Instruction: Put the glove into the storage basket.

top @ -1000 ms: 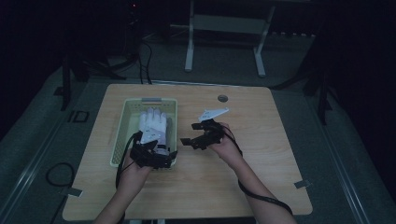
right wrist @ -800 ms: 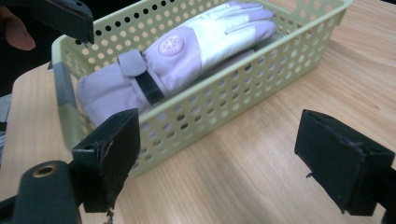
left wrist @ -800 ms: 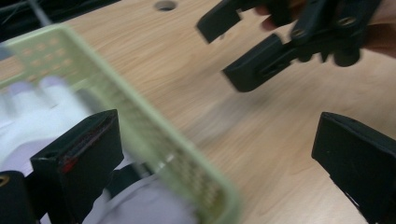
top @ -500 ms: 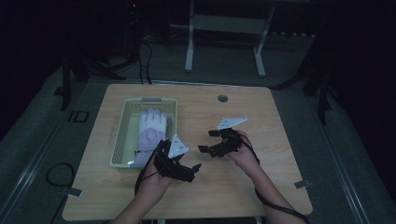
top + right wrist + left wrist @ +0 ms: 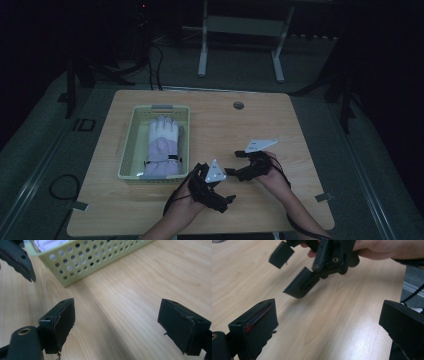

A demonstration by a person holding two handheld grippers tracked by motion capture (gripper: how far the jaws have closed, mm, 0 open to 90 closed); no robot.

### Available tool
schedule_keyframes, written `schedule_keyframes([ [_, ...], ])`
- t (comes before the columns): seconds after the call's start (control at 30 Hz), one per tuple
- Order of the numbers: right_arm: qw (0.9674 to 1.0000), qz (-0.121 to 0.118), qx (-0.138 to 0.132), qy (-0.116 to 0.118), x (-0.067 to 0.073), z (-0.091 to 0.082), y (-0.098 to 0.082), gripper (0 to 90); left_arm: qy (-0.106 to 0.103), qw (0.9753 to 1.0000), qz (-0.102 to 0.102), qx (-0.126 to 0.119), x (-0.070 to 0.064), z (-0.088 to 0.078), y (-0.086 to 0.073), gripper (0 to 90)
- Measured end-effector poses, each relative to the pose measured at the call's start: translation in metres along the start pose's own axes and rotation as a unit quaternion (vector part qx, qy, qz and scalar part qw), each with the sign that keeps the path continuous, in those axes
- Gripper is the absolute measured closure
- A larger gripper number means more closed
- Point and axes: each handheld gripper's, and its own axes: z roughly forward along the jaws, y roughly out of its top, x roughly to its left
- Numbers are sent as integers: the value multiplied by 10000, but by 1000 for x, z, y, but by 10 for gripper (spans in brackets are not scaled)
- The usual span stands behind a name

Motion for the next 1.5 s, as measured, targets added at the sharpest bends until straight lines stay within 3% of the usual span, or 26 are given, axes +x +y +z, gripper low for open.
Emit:
schedule_keyframes([
  [0.3,10000,-4,8,-55,-4,-7,-26,143,-493,9986,65,189,-13,32,-15,22],
  [0.5,9999,61,-27,-114,-6,-16,-42,143,-845,9964,72,-34,-15,45,-25,22],
  [0.63,9997,110,-102,-205,-8,-23,-51,143,-931,9954,96,-227,-16,52,-30,22],
  [0.97,9988,249,-166,-393,-8,-43,-74,143,-907,9948,106,-453,-19,60,-35,22],
  [1.23,9972,273,-198,-667,-12,-53,-92,146,-1010,9936,80,-499,-20,62,-39,22],
  [1.3,9966,219,-311,-737,-11,-55,-92,146,-1044,9933,85,-487,-20,63,-41,22],
  [1.5,9958,208,-252,-851,-11,-54,-92,146,-1113,9928,66,-447,-19,67,-44,22],
])
